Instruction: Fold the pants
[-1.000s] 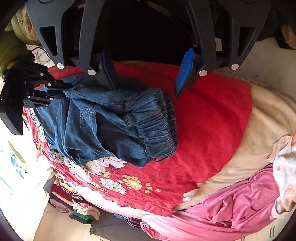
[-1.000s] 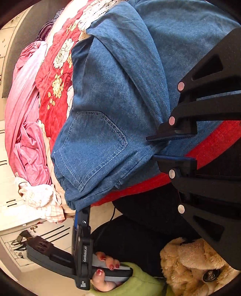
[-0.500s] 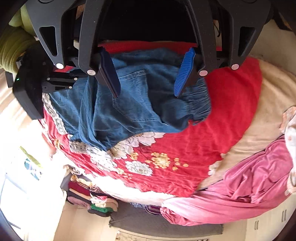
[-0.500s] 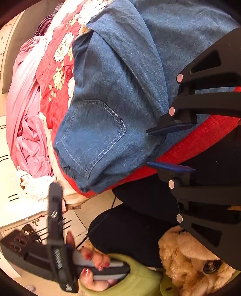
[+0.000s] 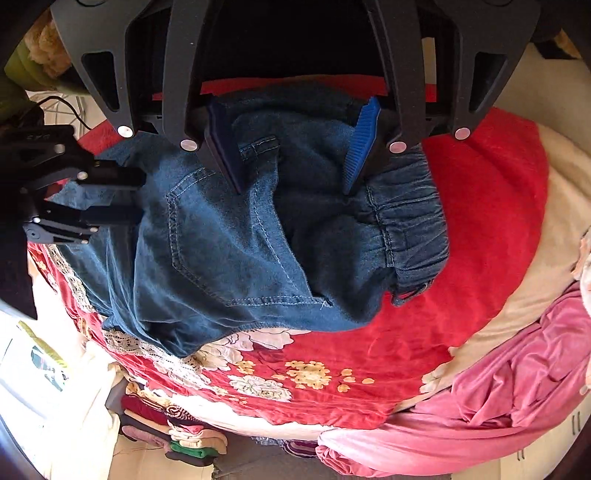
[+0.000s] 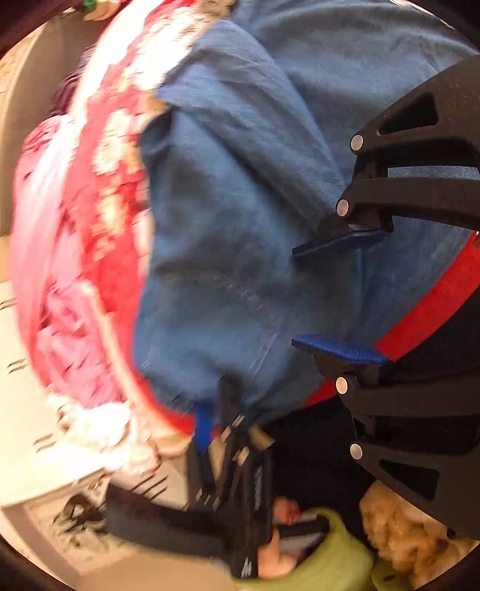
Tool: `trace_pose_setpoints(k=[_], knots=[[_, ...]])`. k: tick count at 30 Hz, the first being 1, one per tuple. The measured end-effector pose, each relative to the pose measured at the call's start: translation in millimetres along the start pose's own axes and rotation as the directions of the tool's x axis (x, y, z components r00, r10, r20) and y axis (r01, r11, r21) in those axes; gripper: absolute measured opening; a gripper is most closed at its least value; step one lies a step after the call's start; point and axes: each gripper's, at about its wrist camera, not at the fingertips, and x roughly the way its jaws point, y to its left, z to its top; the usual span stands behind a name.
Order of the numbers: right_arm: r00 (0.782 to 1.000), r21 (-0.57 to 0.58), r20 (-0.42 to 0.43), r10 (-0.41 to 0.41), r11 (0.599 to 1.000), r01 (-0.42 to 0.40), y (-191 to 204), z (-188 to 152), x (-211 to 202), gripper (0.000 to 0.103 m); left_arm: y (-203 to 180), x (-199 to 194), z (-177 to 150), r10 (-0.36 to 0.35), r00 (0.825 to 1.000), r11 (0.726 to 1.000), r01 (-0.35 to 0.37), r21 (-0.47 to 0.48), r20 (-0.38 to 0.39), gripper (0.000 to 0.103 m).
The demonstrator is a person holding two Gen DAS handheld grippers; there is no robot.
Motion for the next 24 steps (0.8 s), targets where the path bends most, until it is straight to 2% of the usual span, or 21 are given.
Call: trace_pose_setpoints(k=[3, 6, 8, 12, 13, 16, 19, 22, 24], knots=[[1.0, 0.028, -0.001, 0.011, 1.0, -0.011, -5.1, 0.4, 4.0, 0.041, -0.4, -0.7, 1.0, -0.005, 1.0, 1.0, 0.005, 0.0, 0.016, 0.047], [0.999, 0.042, 0.023, 0.032, 0.999, -0.032, -6.1, 2.0, -5.0, 0.041, 2.2, -11.8, 2.1, -0.024, 0.997, 0.999, 0.026, -0.02, 0.076, 0.047], [0.996, 0.061, 0.08, 0.033, 0.997, -0.038, -11.0, 1.8, -21.9, 0.048, 2.4, -23.7, 1.9, -0.031, 0.991, 0.999, 0.035, -0.025, 0.13, 0.047], [0.984, 0.111, 0.176, -0.023, 0.994, 0.004, -28.1, -1.9, -58.8, 0.051, 3.4, -53.6, 5.5, -0.026, 0.973, 0.998, 0.038, -0.049, 0.228, 0.048], [0.98, 0.126, 0.193, -0.041, 0.992, 0.017, -33.7, -3.0, -66.9, 0.057, 1.8, -61.5, 7.1, -0.034, 0.969, 0.998, 0.048, -0.051, 0.247, 0.049], [0.969, 0.173, 0.223, -0.105, 0.983, 0.067, -51.4, -5.4, -83.1, 0.06, -11.0, -78.2, 17.1, -0.054, 0.96, 0.998, 0.062, -0.019, 0.275, 0.054], [0.957, 0.218, 0.249, -0.148, 0.971, 0.094, -68.4, -8.5, -97.0, 0.064, -33.7, -81.3, 30.2, -0.112, 0.958, 0.994, 0.105, 0.04, 0.264, 0.056], [0.943, 0.252, 0.272, -0.191, 0.96, 0.122, -82.9, -7.4, -109.1, 0.07, -59.2, -62.8, 41.4, -0.19, 0.963, 0.981, 0.179, 0.075, 0.192, 0.056], [0.932, 0.266, 0.285, -0.224, 0.953, 0.147, -92.1, -6.6, -118.3, 0.073, -78.8, -46.2, 42.5, -0.245, 0.959, 0.967, 0.232, 0.102, 0.141, 0.056]])
